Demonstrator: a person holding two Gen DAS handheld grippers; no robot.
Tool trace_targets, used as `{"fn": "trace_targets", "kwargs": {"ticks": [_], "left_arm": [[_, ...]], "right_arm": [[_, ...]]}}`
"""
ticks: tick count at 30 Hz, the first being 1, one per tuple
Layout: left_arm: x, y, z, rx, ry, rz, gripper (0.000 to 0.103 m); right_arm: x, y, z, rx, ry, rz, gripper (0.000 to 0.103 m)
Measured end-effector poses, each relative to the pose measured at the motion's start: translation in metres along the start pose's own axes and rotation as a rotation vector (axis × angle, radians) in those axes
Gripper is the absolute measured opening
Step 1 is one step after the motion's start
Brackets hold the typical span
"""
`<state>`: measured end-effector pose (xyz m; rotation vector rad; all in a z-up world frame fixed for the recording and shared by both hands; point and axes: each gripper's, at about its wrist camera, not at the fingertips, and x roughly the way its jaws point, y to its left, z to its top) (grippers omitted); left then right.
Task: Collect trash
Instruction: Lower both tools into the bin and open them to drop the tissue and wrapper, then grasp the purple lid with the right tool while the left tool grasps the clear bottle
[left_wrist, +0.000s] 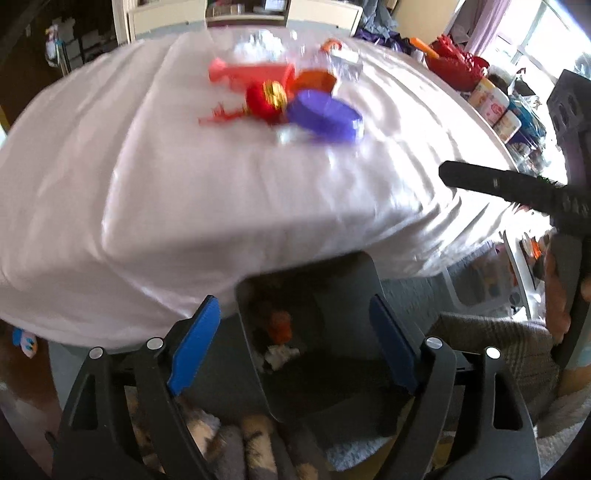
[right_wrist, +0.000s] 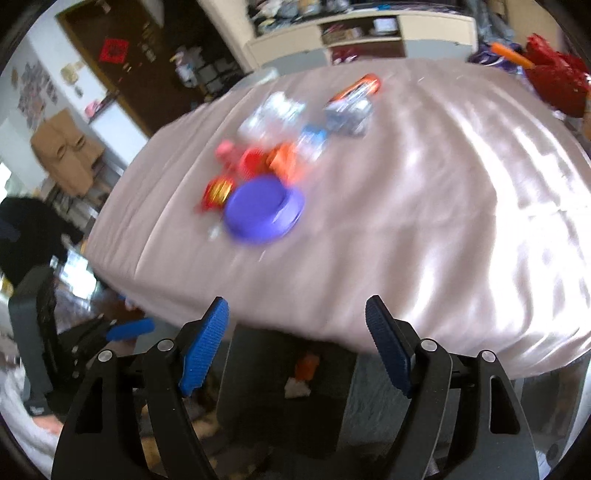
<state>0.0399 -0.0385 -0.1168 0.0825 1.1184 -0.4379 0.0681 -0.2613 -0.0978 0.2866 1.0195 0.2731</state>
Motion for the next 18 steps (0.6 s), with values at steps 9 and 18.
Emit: {"fn": "trace_targets", "kwargs": {"ticks": [9,18], "left_arm": [[-0.027,0.017,0.064,0.02,-0.184,0.119,0.083],[-0.006,0.015,0.092,0.041,-0.169,0.123,0.083]], "right_arm": [[0.003,-0.039,0.083,0.066,-0.127,-0.127,0.078],[0.037,-0.025,0.103,0.084,-0.037,0.02,0.078]]}}
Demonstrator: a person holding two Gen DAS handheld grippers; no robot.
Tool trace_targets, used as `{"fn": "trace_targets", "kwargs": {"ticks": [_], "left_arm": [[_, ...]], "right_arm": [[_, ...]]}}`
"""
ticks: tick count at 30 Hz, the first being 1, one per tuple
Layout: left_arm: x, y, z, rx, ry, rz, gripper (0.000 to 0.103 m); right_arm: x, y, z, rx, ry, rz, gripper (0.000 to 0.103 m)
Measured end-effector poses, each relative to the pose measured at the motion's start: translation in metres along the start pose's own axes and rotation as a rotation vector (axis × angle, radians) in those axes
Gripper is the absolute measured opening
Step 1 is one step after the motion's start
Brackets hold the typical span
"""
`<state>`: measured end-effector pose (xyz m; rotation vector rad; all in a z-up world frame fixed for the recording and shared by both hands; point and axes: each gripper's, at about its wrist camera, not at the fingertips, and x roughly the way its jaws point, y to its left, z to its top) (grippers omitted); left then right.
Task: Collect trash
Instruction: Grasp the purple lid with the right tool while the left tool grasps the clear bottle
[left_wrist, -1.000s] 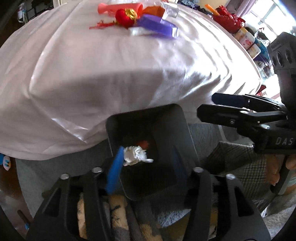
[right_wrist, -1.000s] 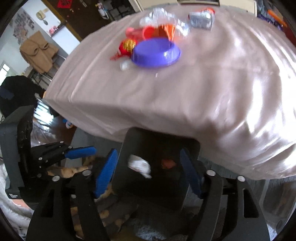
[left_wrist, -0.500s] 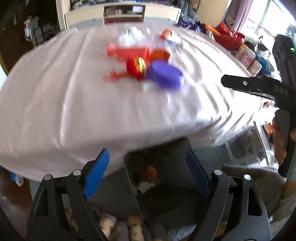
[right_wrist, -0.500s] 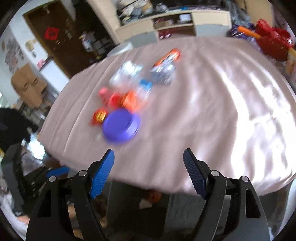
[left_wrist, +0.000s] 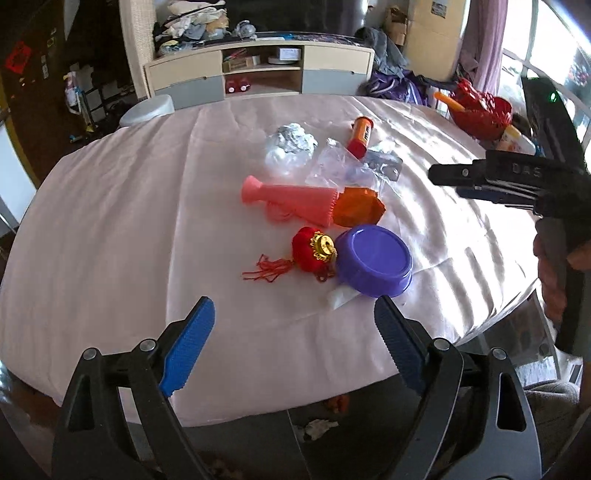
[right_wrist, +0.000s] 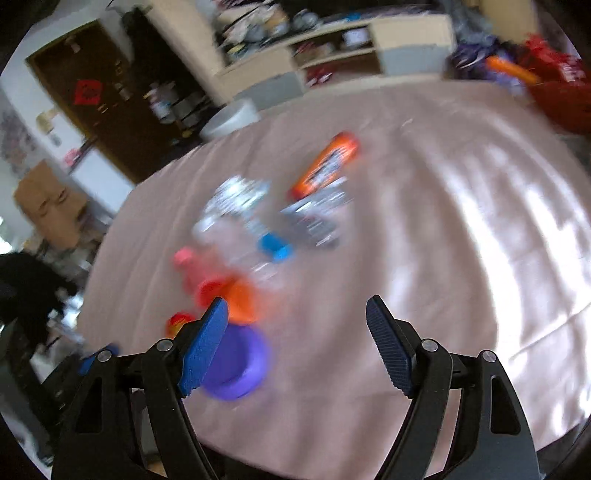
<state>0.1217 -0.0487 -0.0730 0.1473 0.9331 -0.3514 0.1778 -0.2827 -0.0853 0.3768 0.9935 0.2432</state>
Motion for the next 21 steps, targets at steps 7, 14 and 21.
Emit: {"fn": "trace_targets", "kwargs": {"ticks": [7,14,21], "left_arm": [[0.009,-0.009,-0.015,0.039,0.038,0.004,0.084],[0.003,0.004,-0.023,0.011,0.042,0.002,0.084],[0.006,0.007,-0.021,0.01,0.046,-0.004,0.084]], "right_arm": [[0.023,0.045,-0.03,-0.13,0.117,0.043,0.078],[0.045,0.06,-0.042,-0.174,0.178,0.034,0.08],[0.055,0.075,-0.042,-0.258,0.158,-0.014,0.09]]}}
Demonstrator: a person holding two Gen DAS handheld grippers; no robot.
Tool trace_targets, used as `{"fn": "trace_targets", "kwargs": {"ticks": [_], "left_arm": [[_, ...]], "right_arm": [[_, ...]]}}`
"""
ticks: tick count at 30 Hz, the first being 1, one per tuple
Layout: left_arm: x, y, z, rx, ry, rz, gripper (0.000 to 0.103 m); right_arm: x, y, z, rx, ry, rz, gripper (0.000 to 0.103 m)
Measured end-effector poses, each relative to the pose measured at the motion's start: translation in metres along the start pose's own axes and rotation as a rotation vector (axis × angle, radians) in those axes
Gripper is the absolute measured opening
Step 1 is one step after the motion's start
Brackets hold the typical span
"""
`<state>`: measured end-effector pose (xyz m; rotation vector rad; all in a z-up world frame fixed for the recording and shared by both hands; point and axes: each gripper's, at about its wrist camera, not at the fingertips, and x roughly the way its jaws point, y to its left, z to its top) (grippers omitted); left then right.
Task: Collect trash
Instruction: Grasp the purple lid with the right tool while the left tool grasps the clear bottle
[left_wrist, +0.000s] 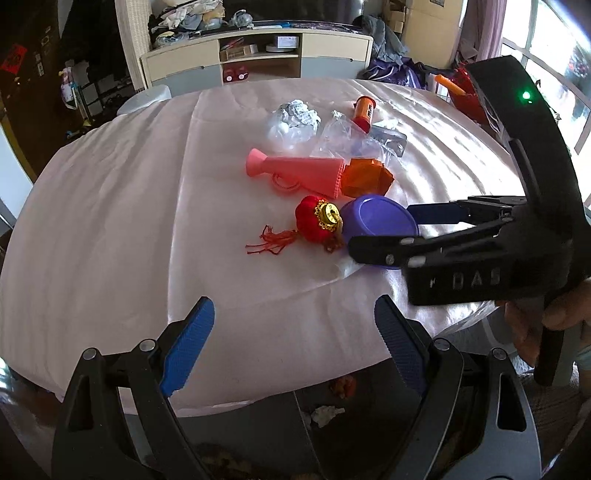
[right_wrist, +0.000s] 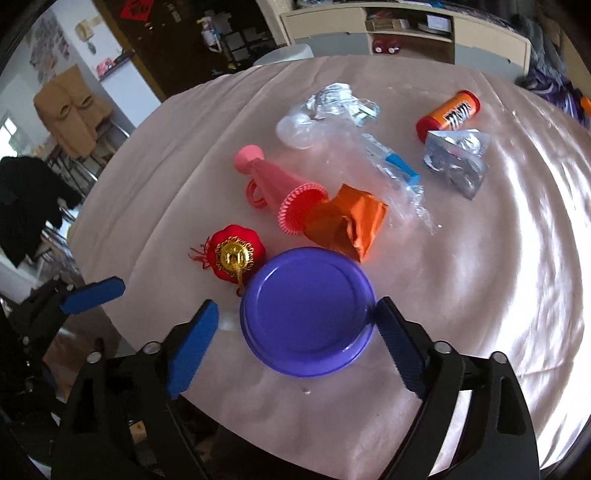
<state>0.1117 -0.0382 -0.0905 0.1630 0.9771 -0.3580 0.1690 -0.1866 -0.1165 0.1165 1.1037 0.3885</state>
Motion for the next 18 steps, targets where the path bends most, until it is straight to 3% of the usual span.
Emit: {"fn": "trace_targets", "kwargs": {"ticks": [5,6,7,8,18], "left_arm": [[0.007,-0.005,-0.003,0.015,0.021,-0.006,0.084],[0.008,-0.005,-0.004,0.019,0.024,-0.006,0.084],[0.008,-0.006,-0.005,0.021,0.028,-0.007,0.084],[0.009,-0.006,-0.005,0.022,0.031,-0.008,0.084],[0.034,-0.022,0.012,0.053,0.035,-0.056,0.084]], "right_arm": [[0.003,0.002,0.005,-0.026,-0.006,-0.014,0.092],[0.002,0.001,0.005,-0.031,-0.012,-0.02,0.09],[0.001,0.002,0.004,-0.041,-0.024,-0.052,0.078],[0.003,0.005,0.004,-0.047,-0.034,-0.074,0.076],[-0.041,-0.034,0.004,0.068,-0.104,-0.013,0.075]]}}
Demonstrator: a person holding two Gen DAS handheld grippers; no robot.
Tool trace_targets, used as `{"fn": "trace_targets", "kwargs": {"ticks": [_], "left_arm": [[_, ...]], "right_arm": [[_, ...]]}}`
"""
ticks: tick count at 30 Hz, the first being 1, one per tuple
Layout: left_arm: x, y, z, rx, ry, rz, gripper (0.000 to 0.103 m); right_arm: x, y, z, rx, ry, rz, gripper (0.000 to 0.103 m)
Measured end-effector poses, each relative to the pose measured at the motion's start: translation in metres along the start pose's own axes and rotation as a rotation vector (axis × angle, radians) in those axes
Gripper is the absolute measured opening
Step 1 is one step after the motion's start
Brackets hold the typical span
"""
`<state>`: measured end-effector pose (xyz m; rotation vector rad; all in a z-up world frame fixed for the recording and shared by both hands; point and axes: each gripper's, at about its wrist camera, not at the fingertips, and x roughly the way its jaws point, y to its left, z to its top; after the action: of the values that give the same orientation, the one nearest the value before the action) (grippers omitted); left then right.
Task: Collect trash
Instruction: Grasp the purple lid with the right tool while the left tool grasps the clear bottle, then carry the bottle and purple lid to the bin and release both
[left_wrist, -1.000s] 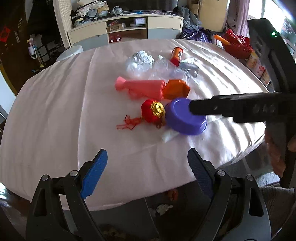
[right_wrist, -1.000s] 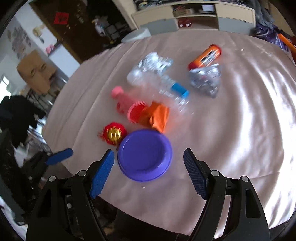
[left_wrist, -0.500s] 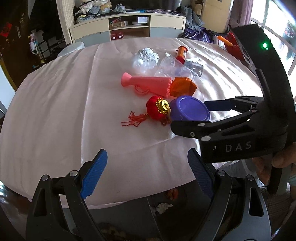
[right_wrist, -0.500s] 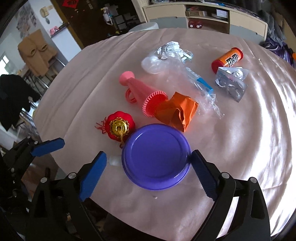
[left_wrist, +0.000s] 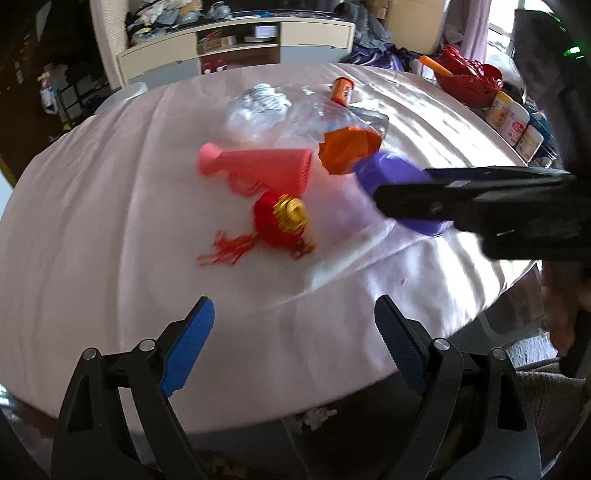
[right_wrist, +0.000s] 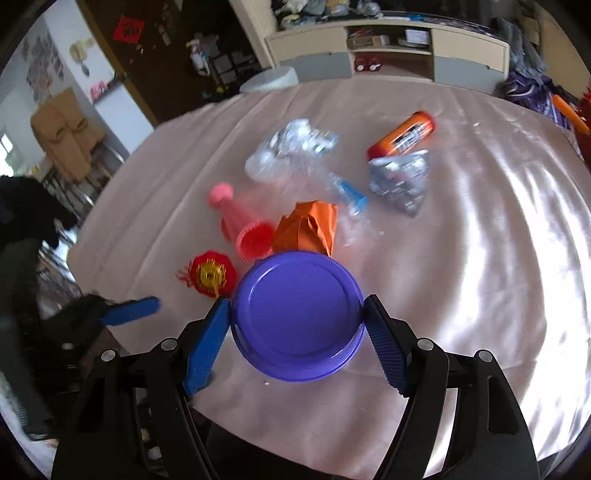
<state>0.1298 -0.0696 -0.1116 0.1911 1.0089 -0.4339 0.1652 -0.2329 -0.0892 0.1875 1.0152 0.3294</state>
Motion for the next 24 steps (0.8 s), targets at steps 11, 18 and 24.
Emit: {"fn": "trace_targets", "kwargs": {"ticks": [11,18,24], "left_arm": [[0.016,-0.04,0.014,0.13,-0.042,-0.079,0.03],[0.007,-0.046,0.001,0.153,-0.026,-0.132,0.012],[-0.024,-0.042,-0.001,0.133,-0.069,-0.144,0.012]], "right_arm": [[-0.024,-0.033,0.001,0.113,-0.045,0.033,0.075],[-0.037,-0.032,-0.009,0.123,-0.065,0.061,0.075],[-0.062,-0.026,-0.011,0.109,-0.121,0.082,0.075]]}}
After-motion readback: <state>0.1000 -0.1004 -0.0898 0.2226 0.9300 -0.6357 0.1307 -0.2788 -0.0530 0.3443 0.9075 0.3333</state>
